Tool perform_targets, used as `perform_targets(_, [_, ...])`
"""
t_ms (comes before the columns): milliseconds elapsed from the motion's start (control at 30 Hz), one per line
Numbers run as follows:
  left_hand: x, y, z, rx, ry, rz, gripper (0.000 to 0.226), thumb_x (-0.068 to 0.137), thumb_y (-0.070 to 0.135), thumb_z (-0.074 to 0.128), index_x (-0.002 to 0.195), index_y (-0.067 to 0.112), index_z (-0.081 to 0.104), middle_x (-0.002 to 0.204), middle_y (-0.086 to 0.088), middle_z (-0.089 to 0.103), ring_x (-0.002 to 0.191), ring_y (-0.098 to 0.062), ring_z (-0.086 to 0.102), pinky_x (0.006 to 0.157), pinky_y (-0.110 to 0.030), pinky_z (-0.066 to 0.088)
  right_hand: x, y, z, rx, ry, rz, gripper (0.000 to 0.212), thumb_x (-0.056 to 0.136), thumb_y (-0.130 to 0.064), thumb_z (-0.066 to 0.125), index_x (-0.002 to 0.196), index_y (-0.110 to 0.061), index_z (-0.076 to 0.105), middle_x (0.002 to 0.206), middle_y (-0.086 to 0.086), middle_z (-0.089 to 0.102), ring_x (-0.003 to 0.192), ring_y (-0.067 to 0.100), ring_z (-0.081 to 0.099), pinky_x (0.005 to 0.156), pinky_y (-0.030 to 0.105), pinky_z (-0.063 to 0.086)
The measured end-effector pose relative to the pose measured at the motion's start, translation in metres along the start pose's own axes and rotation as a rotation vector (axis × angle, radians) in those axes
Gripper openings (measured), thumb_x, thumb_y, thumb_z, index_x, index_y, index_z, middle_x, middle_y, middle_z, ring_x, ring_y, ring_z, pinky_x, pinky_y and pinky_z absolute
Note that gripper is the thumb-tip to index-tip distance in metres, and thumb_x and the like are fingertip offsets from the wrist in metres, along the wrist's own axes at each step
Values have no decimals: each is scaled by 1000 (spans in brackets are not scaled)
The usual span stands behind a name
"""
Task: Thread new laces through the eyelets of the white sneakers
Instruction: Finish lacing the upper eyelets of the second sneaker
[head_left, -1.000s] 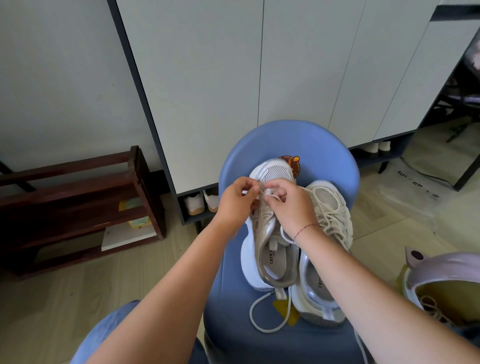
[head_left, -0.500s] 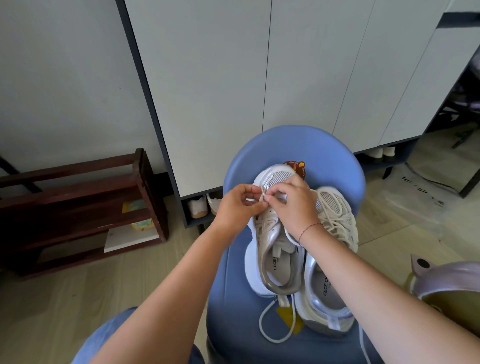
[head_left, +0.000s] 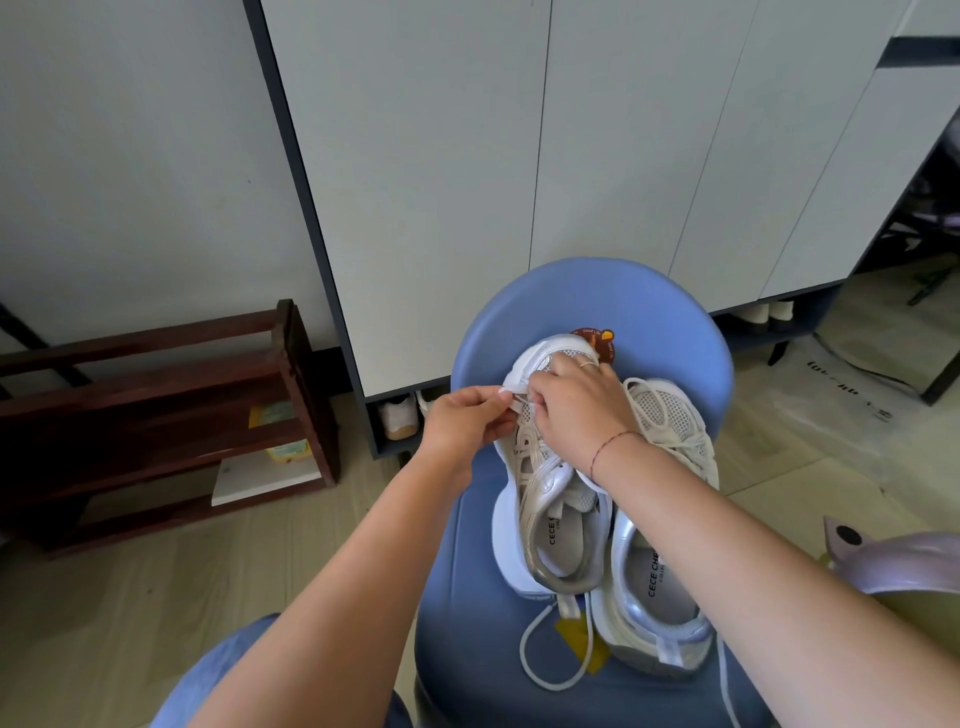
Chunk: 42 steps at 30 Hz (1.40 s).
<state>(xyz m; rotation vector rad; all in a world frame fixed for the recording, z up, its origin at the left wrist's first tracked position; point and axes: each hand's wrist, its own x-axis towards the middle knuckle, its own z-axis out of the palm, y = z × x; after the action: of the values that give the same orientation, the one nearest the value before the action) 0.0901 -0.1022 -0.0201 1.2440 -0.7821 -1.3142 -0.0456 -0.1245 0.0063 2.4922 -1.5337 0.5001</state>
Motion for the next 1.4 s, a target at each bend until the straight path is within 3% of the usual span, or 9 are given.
perform_targets(167, [-4, 4, 2, 3, -37, 55, 16, 94, 15, 60, 95, 3, 70, 83, -7, 72, 77, -16, 68, 76, -23, 58, 4, 0, -2, 18, -75, 6, 17, 91, -21, 48, 102, -17, 62, 112, 5, 54, 114, 26, 45, 94, 33, 30])
perform_targets(500, [-6, 2, 9, 102, -47, 100, 5, 86, 6, 69, 85, 9, 72, 71, 0, 70, 66, -12, 65, 71, -22, 58, -9, 13, 8, 544, 99, 167, 9, 76, -15, 71, 84, -17, 69, 83, -7, 56, 74, 15, 56, 78, 43, 49])
perform_targets(633, [-4, 0, 9, 132, -56, 113, 9, 90, 12, 66, 89, 6, 72, 80, -7, 68, 74, -16, 63, 76, -23, 57, -16, 6, 3, 648, 117, 186, 42, 74, -28, 51, 114, -24, 61, 88, -11, 50, 76, 6, 50, 88, 41, 44])
perform_targets(767, [-5, 5, 8, 125, -81, 136, 15, 96, 13, 55, 90, 5, 66, 82, -6, 68, 74, -13, 64, 70, -18, 54, -19, 2, 9, 457, 155, 171, 26, 76, -42, 62, 96, -29, 72, 91, -5, 50, 95, 18, 56, 84, 32, 31])
perform_targets(1000, [1, 61, -48, -374, 394, 168, 16, 98, 9, 51, 84, 8, 59, 78, -3, 67, 68, -11, 66, 66, -19, 57, -21, 7, 12, 416, 171, 210, 21, 72, -23, 79, 92, -28, 74, 91, -7, 41, 98, 22, 50, 85, 30, 22])
perform_targets(1100, [3, 59, -71, -138, 590, 124, 12, 93, 14, 60, 101, 7, 64, 85, -1, 64, 76, -13, 61, 65, -20, 51, -21, 7, 13, 433, 157, 220, 21, 73, -22, 78, 92, -27, 74, 92, -7, 41, 99, 21, 49, 85, 28, 20])
perform_targets(1200, [-2, 45, -54, 420, 608, 282, 36, 88, 24, 68, 120, 14, 56, 107, 4, 54, 87, -11, 54, 77, -25, 42, -21, 7, 14, 448, 165, 221, 21, 71, -21, 79, 91, -26, 74, 92, -7, 41, 99, 23, 50, 86, 29, 21])
perform_targets(1267, [-10, 43, -33, 664, 401, 446, 32, 86, 30, 69, 116, 22, 60, 106, 8, 53, 82, -6, 54, 72, -21, 43, -23, 8, 13, 454, 178, 211, 22, 70, -22, 80, 91, -26, 74, 92, -7, 42, 99, 22, 50, 86, 30, 22])
perform_targets(1400, [-21, 25, -1, 844, -33, 466, 20, 84, 30, 72, 101, 21, 69, 64, 19, 47, 51, 2, 45, 52, -7, 35, -32, 17, 6, 465, 167, 187, 25, 72, -28, 79, 96, -29, 73, 99, -6, 48, 105, 19, 49, 91, 35, 28])
